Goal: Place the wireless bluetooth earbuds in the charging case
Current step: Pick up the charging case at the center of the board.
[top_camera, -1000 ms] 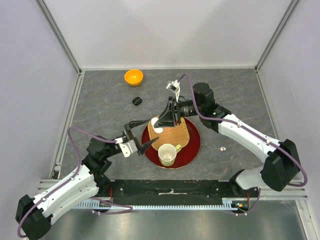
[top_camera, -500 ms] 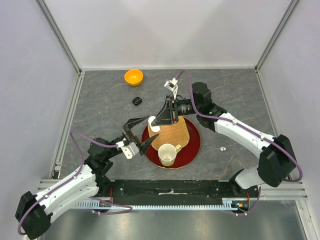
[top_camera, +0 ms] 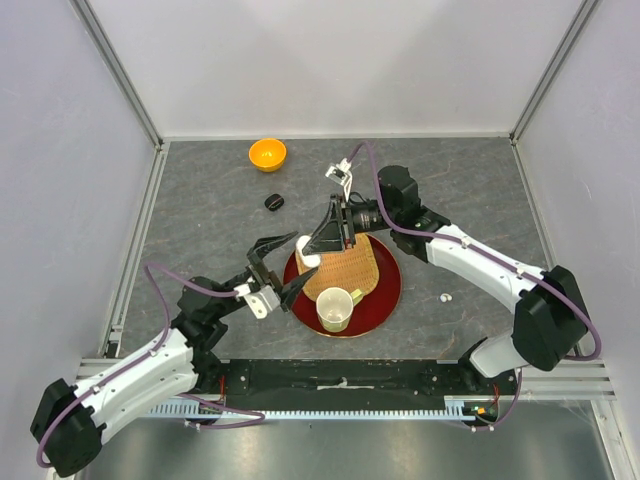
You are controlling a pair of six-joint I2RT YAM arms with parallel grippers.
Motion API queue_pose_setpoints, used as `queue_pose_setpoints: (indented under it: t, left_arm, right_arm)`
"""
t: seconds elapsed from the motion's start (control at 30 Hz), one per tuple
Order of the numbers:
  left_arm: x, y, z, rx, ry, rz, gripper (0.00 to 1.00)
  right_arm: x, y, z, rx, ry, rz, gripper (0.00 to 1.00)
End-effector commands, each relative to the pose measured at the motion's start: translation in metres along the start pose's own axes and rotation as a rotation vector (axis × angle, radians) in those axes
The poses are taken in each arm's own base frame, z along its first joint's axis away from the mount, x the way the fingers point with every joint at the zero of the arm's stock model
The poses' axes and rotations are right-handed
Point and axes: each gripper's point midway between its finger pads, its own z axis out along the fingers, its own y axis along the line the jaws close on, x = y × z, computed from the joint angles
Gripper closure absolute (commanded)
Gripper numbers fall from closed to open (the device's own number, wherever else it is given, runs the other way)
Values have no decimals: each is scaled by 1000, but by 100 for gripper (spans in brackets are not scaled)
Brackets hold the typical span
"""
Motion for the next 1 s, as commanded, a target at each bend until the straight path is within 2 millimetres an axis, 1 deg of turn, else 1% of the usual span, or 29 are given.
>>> queue_pose_setpoints:
  t: [0.0,0.27,0.47,0.5,0.77,0.8,0.87,0.9,0.97]
  left_arm:
    - [-16,7,6,-1,-64,70,14]
    - [-16,5,10,22,-63,65,15]
    - [-14,3,11,31,-58,59,19]
    - [-14,3,11,33,-57,58,22]
    - [-15,2,14,49,-62,52,34]
    - [-16,1,14,51,-64,51,37]
    - [-15,1,15,52,-62,51,42]
    - [-16,1,15,53,-64,50,50]
    - [-16,0,15,55,-66,46,55]
  right_arm:
    - [-3,10,3,-50,28,-41,94]
    - [0,13,5,-69,43,-45,94]
    - [2,17,8,-86,54,-50,94]
    - [1,18,8,-86,52,-53,94]
    - [3,14,10,-78,58,-42,94]
    - [4,12,11,-74,59,-37,94]
    - [5,11,11,-74,61,-36,94]
    - [5,11,12,-74,62,-36,94]
    - [5,10,13,-70,62,-30,92]
